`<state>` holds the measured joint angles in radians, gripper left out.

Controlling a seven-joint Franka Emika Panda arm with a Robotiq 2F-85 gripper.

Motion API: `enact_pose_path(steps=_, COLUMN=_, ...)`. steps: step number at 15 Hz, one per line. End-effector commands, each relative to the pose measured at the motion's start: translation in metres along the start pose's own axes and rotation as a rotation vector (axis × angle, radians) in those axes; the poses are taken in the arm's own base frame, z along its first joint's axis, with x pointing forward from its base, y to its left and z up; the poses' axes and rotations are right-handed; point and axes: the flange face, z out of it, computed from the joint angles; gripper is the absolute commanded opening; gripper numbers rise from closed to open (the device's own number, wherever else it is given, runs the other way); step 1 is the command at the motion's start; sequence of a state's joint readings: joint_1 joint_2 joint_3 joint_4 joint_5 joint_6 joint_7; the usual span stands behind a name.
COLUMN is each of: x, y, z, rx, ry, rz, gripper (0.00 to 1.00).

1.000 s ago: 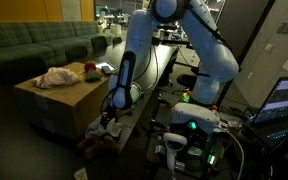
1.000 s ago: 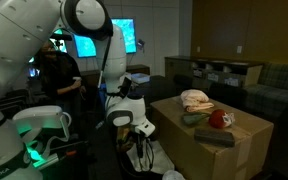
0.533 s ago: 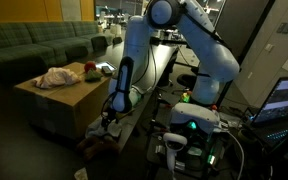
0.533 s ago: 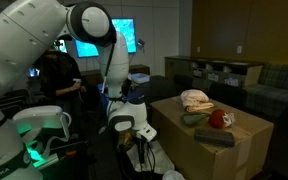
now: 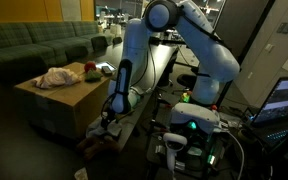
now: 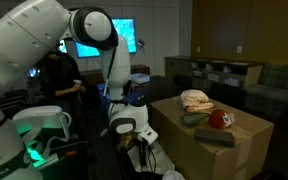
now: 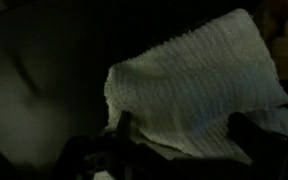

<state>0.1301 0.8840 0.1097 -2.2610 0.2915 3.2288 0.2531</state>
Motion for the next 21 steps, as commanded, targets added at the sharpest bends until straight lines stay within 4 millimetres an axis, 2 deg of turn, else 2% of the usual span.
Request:
enact_pose_path(steps=1, x=0.007, y=0.005, z=0.011, rx=-0.025, ry=0.015, rz=0.022, gripper=0.8)
enact_pose_path(steps=3, x=0.008, y=0.009, z=0.012, rx=-0.037, ry=0.016, rz=0.028, gripper=0.53)
enact_pose_path(steps=4, x=0.009, y=0.011, z=0.013, rx=-0.044, ry=0.016, rz=0.031, gripper=0.44)
enact_pose_path(steps=9, x=0.01, y=0.023, z=0.012, rx=-0.074, ry=-0.014, rz=0.036, gripper=0.08)
enact_pose_path(steps=12, x=0.012, y=0.029, z=0.002, rx=-0.077, ry=-0.037, rz=0.034, gripper=0.03)
enact_pose_path(steps=15, x=0.014, y=0.031, z=-0.017, rx=-0.067, ry=-0.055, rz=0.025, gripper=0.05)
enact_pose_path(steps=21, x=0.024, y=0.033, z=-0.071, rx=-0.045, ry=-0.046, rz=0.005, gripper=0.06)
